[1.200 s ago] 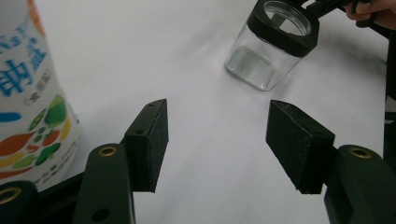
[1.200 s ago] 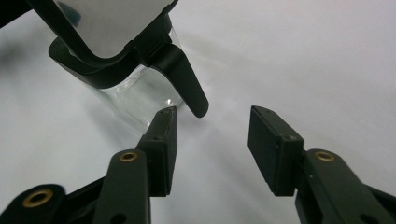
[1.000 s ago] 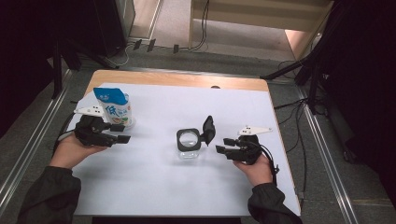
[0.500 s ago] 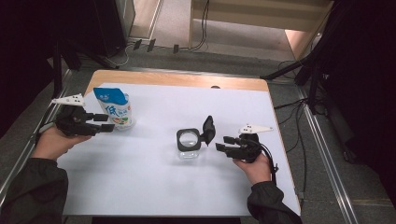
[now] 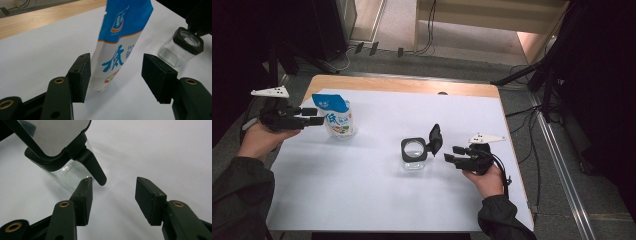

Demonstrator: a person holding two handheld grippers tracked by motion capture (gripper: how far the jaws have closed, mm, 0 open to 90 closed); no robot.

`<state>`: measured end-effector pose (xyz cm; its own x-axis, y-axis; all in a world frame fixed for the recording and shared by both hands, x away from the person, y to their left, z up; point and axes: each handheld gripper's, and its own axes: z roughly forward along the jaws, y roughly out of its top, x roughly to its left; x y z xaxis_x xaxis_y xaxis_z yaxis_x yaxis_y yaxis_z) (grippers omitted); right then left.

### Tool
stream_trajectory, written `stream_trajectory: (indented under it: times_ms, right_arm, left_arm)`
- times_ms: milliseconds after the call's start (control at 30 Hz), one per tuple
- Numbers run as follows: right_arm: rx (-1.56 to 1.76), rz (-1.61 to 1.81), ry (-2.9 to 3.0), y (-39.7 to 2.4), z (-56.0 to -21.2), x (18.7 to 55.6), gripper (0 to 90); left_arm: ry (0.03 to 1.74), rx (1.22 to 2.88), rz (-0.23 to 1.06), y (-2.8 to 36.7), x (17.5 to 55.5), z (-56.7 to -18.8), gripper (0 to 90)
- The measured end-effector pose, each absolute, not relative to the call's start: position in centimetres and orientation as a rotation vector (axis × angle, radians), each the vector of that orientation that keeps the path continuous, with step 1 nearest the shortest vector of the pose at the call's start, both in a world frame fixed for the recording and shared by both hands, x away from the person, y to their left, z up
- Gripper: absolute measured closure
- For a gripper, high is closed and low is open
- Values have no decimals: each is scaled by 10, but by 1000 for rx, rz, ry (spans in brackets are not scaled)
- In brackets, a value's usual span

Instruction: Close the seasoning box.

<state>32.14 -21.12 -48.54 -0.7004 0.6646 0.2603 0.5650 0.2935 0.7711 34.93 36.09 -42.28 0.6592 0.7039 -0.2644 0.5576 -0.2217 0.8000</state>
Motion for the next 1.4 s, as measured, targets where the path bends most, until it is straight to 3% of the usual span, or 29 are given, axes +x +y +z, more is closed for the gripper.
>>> stream_trajectory:
  times_ms: [333, 567, 867, 900, 1067, 1400]
  right_arm:
    - [1148, 1373, 2459, -208, -488, 320, 495]
    - [1144, 1361, 2463, -208, -489, 316, 495]
    - [1144, 1349, 2461, -209, -490, 311, 495]
    - [1141, 1348, 2458, -210, -490, 311, 496]
    - [1154, 1349, 2453, -211, -490, 310, 504]
    - [1149, 1356, 2448, -210, -489, 309, 523]
  left_arm:
    - [933, 1952, 184, 355, 367, -407, 408]
    - [853, 2051, 161, 334, 385, -412, 529]
    - [851, 2055, 129, 335, 389, -415, 683]
    - [850, 2055, 125, 334, 389, -415, 759]
    - [842, 2085, 128, 334, 387, -415, 900]
    - [902, 2073, 77, 321, 384, -407, 900]
